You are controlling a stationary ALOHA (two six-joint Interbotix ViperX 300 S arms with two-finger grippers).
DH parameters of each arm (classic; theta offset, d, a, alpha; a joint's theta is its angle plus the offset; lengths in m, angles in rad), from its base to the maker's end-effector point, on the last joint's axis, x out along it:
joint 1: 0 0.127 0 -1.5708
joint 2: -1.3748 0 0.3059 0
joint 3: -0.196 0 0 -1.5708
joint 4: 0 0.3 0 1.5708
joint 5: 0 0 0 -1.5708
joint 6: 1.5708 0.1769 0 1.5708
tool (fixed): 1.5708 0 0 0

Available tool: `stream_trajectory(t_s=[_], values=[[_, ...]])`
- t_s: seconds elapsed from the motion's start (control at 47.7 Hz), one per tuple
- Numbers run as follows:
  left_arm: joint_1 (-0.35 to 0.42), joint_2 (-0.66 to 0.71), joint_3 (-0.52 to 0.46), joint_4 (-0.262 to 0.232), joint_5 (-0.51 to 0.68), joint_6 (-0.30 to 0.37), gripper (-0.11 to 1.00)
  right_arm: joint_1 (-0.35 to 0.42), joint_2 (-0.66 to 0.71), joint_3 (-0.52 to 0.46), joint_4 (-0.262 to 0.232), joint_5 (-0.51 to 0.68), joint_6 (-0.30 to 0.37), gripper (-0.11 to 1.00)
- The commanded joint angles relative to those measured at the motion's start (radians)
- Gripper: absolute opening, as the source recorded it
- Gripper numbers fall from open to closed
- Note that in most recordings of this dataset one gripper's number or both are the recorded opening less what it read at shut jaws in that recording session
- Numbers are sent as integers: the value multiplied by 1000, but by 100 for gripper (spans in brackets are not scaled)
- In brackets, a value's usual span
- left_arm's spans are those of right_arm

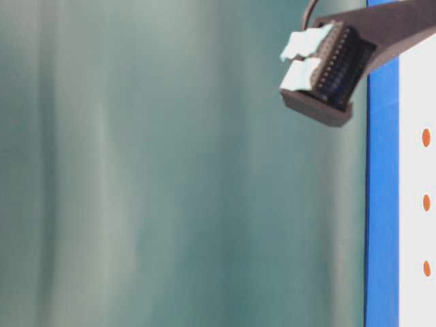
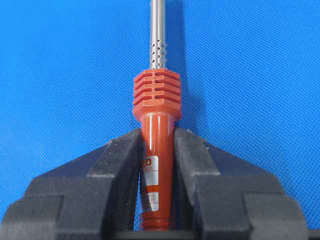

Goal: Touch the tip of the soldering iron to the mark.
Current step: 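Close the right gripper around the soldering iron's red handle, then lift the iron and carry it over the rightmost red dot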

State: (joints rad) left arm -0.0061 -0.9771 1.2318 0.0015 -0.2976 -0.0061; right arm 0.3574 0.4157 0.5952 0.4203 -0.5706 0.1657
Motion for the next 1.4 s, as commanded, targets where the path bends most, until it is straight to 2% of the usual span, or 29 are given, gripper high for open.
stream_trajectory(t_s=[0.0,0.168,0.293,0.629,0.754,1.132,1.299,1.383], values=[[2,3,-9,0,-9,-2,0,3,-28,-14,-2,-5,-2,6],[2,3,-9,2,-9,-2,0,2,-115,6,-3,21,-6,6],[2,3,-9,0,-9,-2,0,-14,-219,35,-3,89,-28,6],[2,3,-6,0,-9,-3,0,-60,-480,57,-2,318,-198,6],[2,3,-6,0,-9,-5,0,-78,-552,52,-2,383,-239,6],[2,3,-6,0,-9,-5,0,-115,-569,57,-25,423,-250,6],[2,3,-6,0,-8,-5,0,-179,-569,55,-52,482,-253,6],[2,3,-6,0,-5,-5,0,-219,-569,54,-86,506,-253,6]])
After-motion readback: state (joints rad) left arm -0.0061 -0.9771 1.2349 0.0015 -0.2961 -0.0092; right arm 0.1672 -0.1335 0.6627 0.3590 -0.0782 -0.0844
